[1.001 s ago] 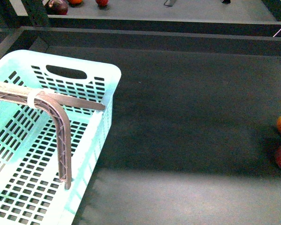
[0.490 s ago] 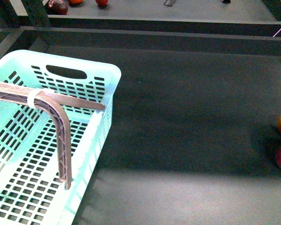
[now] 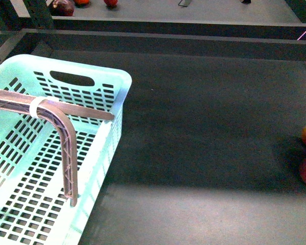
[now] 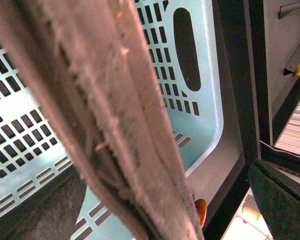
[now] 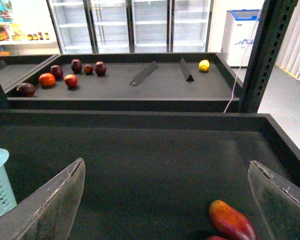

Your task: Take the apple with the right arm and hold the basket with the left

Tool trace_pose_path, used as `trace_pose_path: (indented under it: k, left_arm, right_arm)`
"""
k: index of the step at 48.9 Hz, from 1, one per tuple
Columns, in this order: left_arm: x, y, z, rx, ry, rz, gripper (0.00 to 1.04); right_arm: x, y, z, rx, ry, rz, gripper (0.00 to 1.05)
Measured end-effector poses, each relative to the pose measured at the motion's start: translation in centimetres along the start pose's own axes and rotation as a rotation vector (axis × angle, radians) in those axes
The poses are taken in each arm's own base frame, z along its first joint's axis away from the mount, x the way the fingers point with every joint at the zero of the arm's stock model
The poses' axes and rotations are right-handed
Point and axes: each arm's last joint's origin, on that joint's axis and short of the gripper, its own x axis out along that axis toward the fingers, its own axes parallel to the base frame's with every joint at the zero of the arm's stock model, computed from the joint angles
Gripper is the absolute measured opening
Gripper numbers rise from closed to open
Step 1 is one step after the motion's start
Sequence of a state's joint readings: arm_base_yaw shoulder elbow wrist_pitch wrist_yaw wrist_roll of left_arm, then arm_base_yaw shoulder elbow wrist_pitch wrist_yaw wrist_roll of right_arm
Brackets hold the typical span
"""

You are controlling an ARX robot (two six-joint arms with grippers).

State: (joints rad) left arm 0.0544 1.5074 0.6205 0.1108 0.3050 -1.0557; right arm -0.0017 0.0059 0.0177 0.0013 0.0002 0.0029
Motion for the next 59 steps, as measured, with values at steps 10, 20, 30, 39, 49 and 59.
trace_pose_path:
  k: [10, 20, 30, 39, 49, 59]
  left_arm:
    - [0.4, 0.0, 0.2, -0.013, -0.001, 0.034, 0.48]
    - [0.6, 0.1, 0.2, -0.062, 0.005, 0.038, 0.13]
    - [0.5, -0.5, -0.2, -0.108, 0.032, 0.027, 0.09]
    - [-0.7, -1.6, -0.9, -0.031, 0.045, 0.002, 0.08]
    - [-2.7, -5.3, -2.1, 0.072, 0.075, -0.082, 0.08]
    - [-4.3, -9.3, -4.9, 0.179, 0.146, -0.171, 0.08]
  right_arm:
    - [0.0, 0.0, 0.0, 0.0, 0.0, 0.0, 0.96]
    - [0.0, 0.0, 0.0, 0.0, 0.0, 0.0, 0.96]
    - [0.0, 0.0, 0.0, 0.0, 0.0, 0.0, 0.96]
    - [0.0, 0.0, 0.0, 0.0, 0.0, 0.0, 0.96]
    - [0.0, 0.0, 0.0, 0.0, 0.0, 0.0, 0.96]
    - [0.0, 0.0, 0.0, 0.0, 0.0, 0.0, 0.96]
